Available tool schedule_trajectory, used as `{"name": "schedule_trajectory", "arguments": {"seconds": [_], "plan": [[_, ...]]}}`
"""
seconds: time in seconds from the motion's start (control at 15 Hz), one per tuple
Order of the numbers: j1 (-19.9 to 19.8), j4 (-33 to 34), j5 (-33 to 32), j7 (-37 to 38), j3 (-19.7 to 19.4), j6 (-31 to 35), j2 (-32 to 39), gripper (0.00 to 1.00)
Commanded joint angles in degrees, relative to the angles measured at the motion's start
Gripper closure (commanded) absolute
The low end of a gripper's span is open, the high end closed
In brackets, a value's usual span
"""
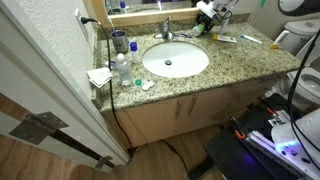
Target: Pick up the pump bottle and place it upright, close the faucet, move the white and blue tube to the left side of the counter
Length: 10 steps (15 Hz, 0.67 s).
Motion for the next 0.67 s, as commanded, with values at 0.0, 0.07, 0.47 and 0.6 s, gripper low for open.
{"name": "schedule_trajectory", "arguments": {"seconds": [0.0, 0.07, 0.47, 0.6], "plan": [[0.54, -0.79, -1.28, 0.42, -0.52, 1.09, -1.04, 0.58], [2.05, -2.01, -3.48, 0.88, -2.07, 2.45, -2.19, 0.58], [11.90, -15.27, -19.36, 4.13, -9.38, 10.41, -12.05, 0.58], [15.55, -19.94, -24.70, 5.92, -11.04, 12.59, -15.43, 0.58]]}}
